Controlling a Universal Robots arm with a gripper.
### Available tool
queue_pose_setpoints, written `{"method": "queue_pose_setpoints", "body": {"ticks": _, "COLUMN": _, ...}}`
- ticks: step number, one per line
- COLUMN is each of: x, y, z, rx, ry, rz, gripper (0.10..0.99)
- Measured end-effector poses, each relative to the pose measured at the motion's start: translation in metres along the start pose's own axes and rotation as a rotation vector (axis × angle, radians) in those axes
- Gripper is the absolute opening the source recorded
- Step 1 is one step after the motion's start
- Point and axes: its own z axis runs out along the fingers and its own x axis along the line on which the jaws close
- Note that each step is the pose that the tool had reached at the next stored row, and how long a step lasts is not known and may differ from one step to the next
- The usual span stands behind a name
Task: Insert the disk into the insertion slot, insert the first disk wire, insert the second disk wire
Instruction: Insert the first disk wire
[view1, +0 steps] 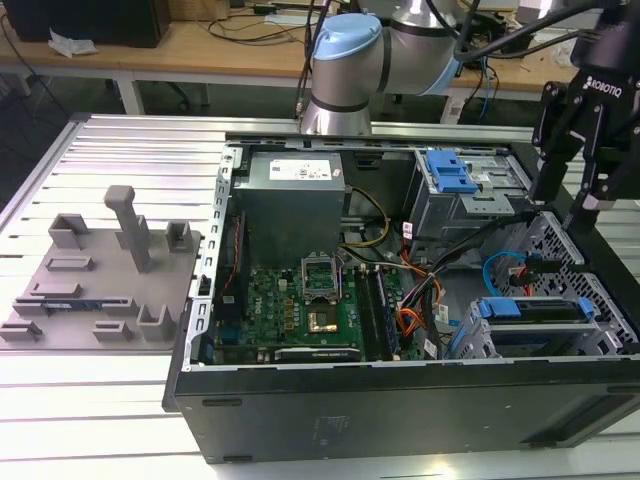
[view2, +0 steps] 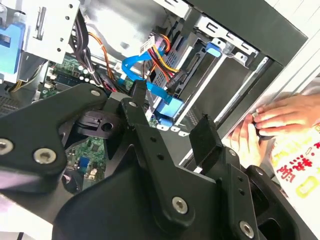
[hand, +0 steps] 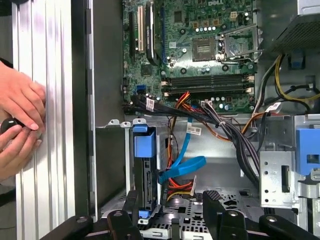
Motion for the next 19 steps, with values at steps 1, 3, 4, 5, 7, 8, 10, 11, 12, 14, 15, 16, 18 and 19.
{"method": "queue_pose_setpoints", "body": {"ticks": 1, "x": 0.0000, "y": 0.0000, "z": 0.0000, "rx": 0.000, "ry": 0.0004, "rz": 0.000, "gripper": 0.624}}
{"method": "queue_pose_setpoints", "body": {"ticks": 3, "x": 0.0000, "y": 0.0000, "z": 0.0001, "rx": 0.000, "ry": 0.0005, "rz": 0.000, "gripper": 0.624}}
{"method": "queue_pose_setpoints", "body": {"ticks": 4, "x": 0.0000, "y": 0.0001, "z": 0.0001, "rx": 0.000, "ry": 0.0007, "rz": 0.000, "gripper": 0.624}}
{"method": "queue_pose_setpoints", "body": {"ticks": 5, "x": -0.0001, "y": 0.0017, "z": 0.0002, "rx": 0.003, "ry": 0.0006, "rz": 0.001, "gripper": 0.624}}
{"method": "queue_pose_setpoints", "body": {"ticks": 7, "x": 0.0001, "y": 0.0066, "z": 0.0011, "rx": 0.032, "ry": -0.0001, "rz": 0.008, "gripper": 0.624}}
{"method": "queue_pose_setpoints", "body": {"ticks": 8, "x": 0.0003, "y": 0.0081, "z": 0.0013, "rx": 0.052, "ry": -0.0006, "rz": 0.012, "gripper": 0.624}}
{"method": "queue_pose_setpoints", "body": {"ticks": 10, "x": 0.0004, "y": 0.0083, "z": 0.0034, "rx": 0.072, "ry": -0.0008, "rz": 0.022, "gripper": 0.624}}
{"method": "queue_pose_setpoints", "body": {"ticks": 11, "x": 0.0001, "y": 0.0084, "z": 0.0052, "rx": 0.069, "ry": -0.0001, "rz": 0.036, "gripper": 0.624}}
{"method": "queue_pose_setpoints", "body": {"ticks": 12, "x": 0.0000, "y": 0.0084, "z": 0.0065, "rx": 0.068, "ry": 0.0012, "rz": 0.042, "gripper": 0.624}}
{"method": "queue_pose_setpoints", "body": {"ticks": 14, "x": -0.0005, "y": 0.0086, "z": 0.0119, "rx": 0.068, "ry": 0.0033, "rz": 0.044, "gripper": 0.624}}
{"method": "queue_pose_setpoints", "body": {"ticks": 15, "x": -0.0010, "y": 0.0086, "z": 0.0152, "rx": 0.068, "ry": 0.0034, "rz": 0.043, "gripper": 0.624}}
{"method": "queue_pose_setpoints", "body": {"ticks": 16, "x": -0.0010, "y": 0.0086, "z": 0.0171, "rx": 0.068, "ry": 0.0033, "rz": 0.043, "gripper": 0.624}}
{"method": "queue_pose_setpoints", "body": {"ticks": 18, "x": -0.0007, "y": 0.0086, "z": 0.0199, "rx": 0.069, "ry": 0.0032, "rz": 0.043, "gripper": 0.624}}
{"method": "queue_pose_setpoints", "body": {"ticks": 19, "x": -0.0007, "y": 0.0087, "z": 0.0208, "rx": 0.071, "ry": 0.0033, "rz": 0.044, "gripper": 0.624}}
